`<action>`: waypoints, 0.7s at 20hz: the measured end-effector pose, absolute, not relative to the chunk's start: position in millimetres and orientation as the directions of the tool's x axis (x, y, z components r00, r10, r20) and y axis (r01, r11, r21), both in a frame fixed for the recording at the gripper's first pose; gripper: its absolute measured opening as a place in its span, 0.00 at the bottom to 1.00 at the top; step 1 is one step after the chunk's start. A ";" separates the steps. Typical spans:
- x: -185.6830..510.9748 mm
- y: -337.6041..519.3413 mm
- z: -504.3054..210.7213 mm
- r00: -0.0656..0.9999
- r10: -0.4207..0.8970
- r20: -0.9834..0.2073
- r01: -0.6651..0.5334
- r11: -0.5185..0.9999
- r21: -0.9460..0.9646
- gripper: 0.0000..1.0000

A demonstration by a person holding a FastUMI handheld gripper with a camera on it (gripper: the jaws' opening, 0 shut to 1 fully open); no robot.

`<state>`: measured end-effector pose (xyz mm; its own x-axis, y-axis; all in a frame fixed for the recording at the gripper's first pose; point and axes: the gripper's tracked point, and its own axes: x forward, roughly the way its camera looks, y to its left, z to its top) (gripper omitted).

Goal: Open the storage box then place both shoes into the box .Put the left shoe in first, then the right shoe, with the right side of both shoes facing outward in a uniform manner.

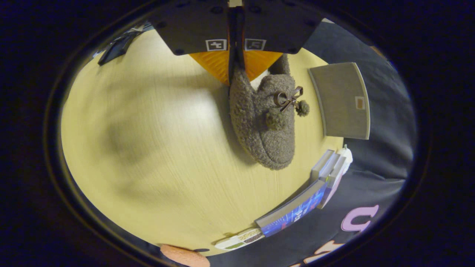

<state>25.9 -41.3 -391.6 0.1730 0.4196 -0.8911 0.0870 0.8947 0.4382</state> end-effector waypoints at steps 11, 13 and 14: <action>19.5 53.5 -327.8 0.248 0.727 -0.640 0.146 0.625 0.767 0.03; 22.2 70.4 -301.3 0.259 0.751 -0.608 0.136 0.595 0.792 0.03; 23.7 78.6 -286.5 0.266 0.759 -0.594 0.121 0.586 0.802 0.03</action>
